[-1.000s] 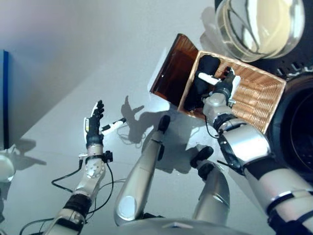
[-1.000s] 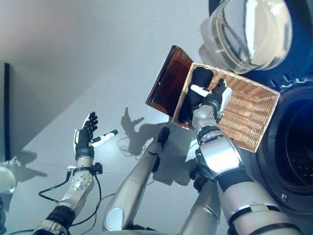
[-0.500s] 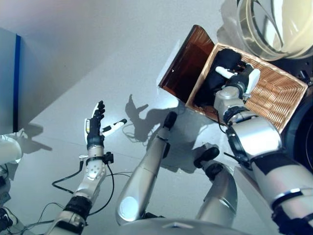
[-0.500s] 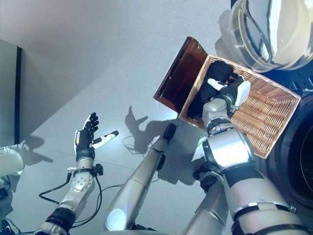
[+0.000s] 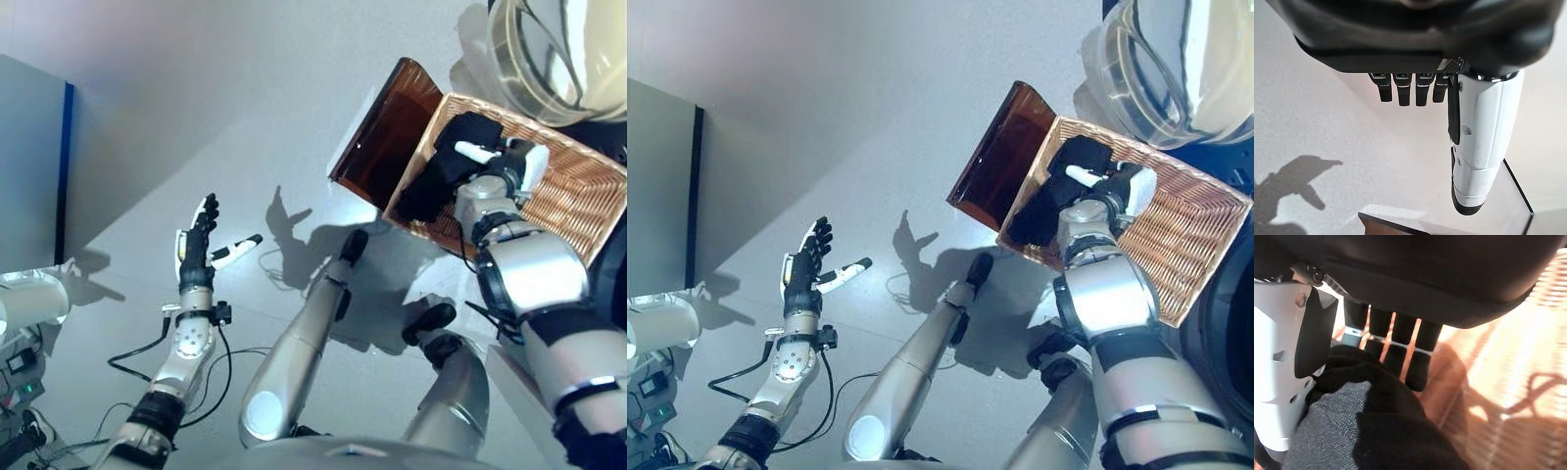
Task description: Pick up the clothes and place them into the washing machine
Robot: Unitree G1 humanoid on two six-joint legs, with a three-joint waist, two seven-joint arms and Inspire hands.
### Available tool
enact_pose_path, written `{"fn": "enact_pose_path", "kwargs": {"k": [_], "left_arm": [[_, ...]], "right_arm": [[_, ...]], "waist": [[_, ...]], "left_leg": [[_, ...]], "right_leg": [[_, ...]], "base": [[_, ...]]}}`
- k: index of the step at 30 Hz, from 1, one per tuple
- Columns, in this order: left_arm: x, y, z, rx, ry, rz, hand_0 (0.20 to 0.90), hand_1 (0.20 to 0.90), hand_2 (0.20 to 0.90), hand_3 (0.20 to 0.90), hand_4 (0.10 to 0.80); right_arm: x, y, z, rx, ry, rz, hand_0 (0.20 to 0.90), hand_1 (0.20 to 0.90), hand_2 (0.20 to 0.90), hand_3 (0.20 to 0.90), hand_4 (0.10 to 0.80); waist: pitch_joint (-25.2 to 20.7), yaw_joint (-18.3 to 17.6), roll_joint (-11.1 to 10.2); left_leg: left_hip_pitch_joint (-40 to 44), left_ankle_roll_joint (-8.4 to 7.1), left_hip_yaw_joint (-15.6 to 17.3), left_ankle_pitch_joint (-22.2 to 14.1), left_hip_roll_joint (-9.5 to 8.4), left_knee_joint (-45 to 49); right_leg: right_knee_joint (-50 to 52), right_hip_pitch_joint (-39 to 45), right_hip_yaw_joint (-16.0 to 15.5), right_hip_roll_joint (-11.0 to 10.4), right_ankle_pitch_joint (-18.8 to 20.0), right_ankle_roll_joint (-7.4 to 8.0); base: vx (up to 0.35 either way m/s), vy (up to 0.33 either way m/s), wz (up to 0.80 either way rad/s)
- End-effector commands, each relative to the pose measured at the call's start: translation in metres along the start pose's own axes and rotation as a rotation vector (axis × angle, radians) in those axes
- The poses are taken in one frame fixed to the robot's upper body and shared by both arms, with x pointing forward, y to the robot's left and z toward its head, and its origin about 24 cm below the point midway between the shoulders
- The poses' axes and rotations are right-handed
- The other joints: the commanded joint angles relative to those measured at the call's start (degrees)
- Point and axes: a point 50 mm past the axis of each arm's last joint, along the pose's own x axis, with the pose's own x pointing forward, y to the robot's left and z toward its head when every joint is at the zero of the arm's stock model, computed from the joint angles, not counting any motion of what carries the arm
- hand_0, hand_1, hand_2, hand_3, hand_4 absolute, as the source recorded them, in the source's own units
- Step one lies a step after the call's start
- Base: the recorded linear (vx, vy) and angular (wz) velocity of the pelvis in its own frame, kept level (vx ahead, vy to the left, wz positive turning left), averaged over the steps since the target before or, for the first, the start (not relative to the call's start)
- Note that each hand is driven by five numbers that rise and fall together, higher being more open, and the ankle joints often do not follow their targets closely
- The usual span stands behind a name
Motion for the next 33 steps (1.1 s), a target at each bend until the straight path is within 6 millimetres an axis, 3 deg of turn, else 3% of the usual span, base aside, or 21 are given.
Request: {"fn": "enact_pose_path", "kwargs": {"k": [1,6,13,16,17,21,22,23,24,25,33], "left_arm": [[-0.004,0.005,0.004,0.052,-0.053,-0.039,0.9,0.9,0.9,0.9,0.8],[-0.009,0.003,-0.011,0.078,0.017,-0.084,0.9,0.9,0.9,0.9,0.8],[-0.025,0.004,-0.036,0.055,0.152,-0.082,0.9,0.9,0.9,0.9,0.8],[-0.034,0.005,-0.051,0.053,0.235,-0.072,0.9,0.9,0.9,0.9,0.8],[-0.034,0.005,-0.052,0.054,0.237,-0.073,0.9,0.9,0.9,0.9,0.8],[-0.045,0.001,-0.063,0.019,0.307,-0.071,0.9,0.9,0.9,0.9,0.8],[-0.045,0.001,-0.063,0.02,0.308,-0.071,0.9,0.9,0.9,0.9,0.8],[-0.051,-0.006,-0.069,-0.004,0.344,-0.088,0.9,0.9,0.9,0.9,0.8],[-0.052,-0.006,-0.069,-0.004,0.344,-0.088,0.9,0.9,0.9,0.9,0.8],[-0.056,-0.015,-0.07,-0.057,0.355,-0.097,0.9,0.9,0.9,0.9,0.8],[-0.062,-0.026,-0.073,-0.11,0.384,-0.122,0.9,0.9,0.9,0.9,0.8]], "right_arm": [[0.021,-0.04,-0.002,-0.016,-0.071,-0.118,0.2,0.2,0.2,0.2,0.3],[0.026,-0.051,-0.02,0.022,-0.046,-0.128,0.2,0.2,0.2,0.2,0.3],[0.016,-0.027,-0.023,0.134,-0.066,-0.036,0.2,0.2,0.2,0.2,0.3],[0.0,-0.002,-0.025,0.338,-0.068,0.048,0.2,0.2,0.2,0.2,0.3],[0.0,-0.001,-0.026,0.337,-0.066,0.048,0.2,0.2,0.2,0.2,0.3],[-0.028,0.026,-0.04,0.616,-0.041,0.136,0.2,0.2,0.2,0.2,0.3],[-0.028,0.026,-0.04,0.615,-0.04,0.135,0.2,0.2,0.2,0.2,0.3],[-0.042,0.033,-0.054,0.747,-0.013,0.185,0.2,0.2,0.2,0.2,0.3],[-0.042,0.033,-0.054,0.747,-0.012,0.185,0.2,0.2,0.2,0.2,0.3],[-0.054,0.032,-0.061,0.978,0.003,0.196,0.2,0.2,0.2,0.2,0.3],[-0.064,0.029,-0.067,1.278,0.036,0.166,0.2,0.2,0.2,0.2,0.3]], "waist": [[-2.8,0.1,3.6],[-4.0,-2.5,4.2],[-5.3,-6.8,3.8],[-4.6,-10.5,3.9],[-4.9,-10.5,3.6],[-3.7,-14.0,4.0],[-4.1,-13.9,3.8],[-3.6,-15.2,4.3],[-3.7,-15.2,4.3],[-3.4,-16.3,5.9],[-3.9,-17.0,8.3]], "left_leg": [[1.1,-1.68,3.4,-7.8,-1.27,1.1],[5.5,-1.8,5.0,-7.5,-1.3,-0.7],[11.4,-1.52,8.3,-6.8,0.41,-5.0],[12.9,-1.0,11.1,-4.9,1.68,-6.8],[13.6,-1.4,10.7,-6.5,1.46,-6.7],[14.0,-0.88,13.1,-4.9,2.5,-7.3],[14.5,-1.29,12.6,-6.5,2.26,-7.1],[14.8,-1.27,13.1,-6.6,2.48,-7.2],[14.8,-1.27,13.1,-6.7,2.48,-7.2],[14.8,-1.11,13.8,-6.6,2.51,-7.4],[14.4,-0.98,14.2,-6.7,2.33,-7.6]], "right_leg": [[-6.2,5.1,3.5,3.3,1.3,-0.85],[-9.9,8.8,6.6,3.9,3.0,-1.03],[-18.2,13.1,9.5,5.3,7.0,-0.11],[-21.1,12.9,11.3,6.6,10.2,-0.28],[-20.9,13.4,11.8,6.6,8.8,0.12],[-22.5,12.5,13.4,7.9,11.2,-0.16],[-22.2,13.0,13.8,7.9,9.7,0.22],[-22.3,12.8,14.3,8.2,9.5,0.27],[-22.3,12.8,14.3,8.2,9.5,0.28],[-22.2,12.1,14.9,8.3,9.6,0.26],[-21.0,10.5,16.1,8.5,9.0,0.09]], "base": [[0.023,0.022,-0.19],[0.014,0.056,-0.12],[0.005,0.045,-0.46],[-0.061,0.052,-0.4],[-0.023,0.054,-0.54],[-0.055,0.033,-0.51],[0.074,0.0,-0.27],[0.091,0.0,-0.21],[-0.015,0.02,-0.28],[-0.004,0.007,-0.33],[-0.001,0.005,-0.12]]}}
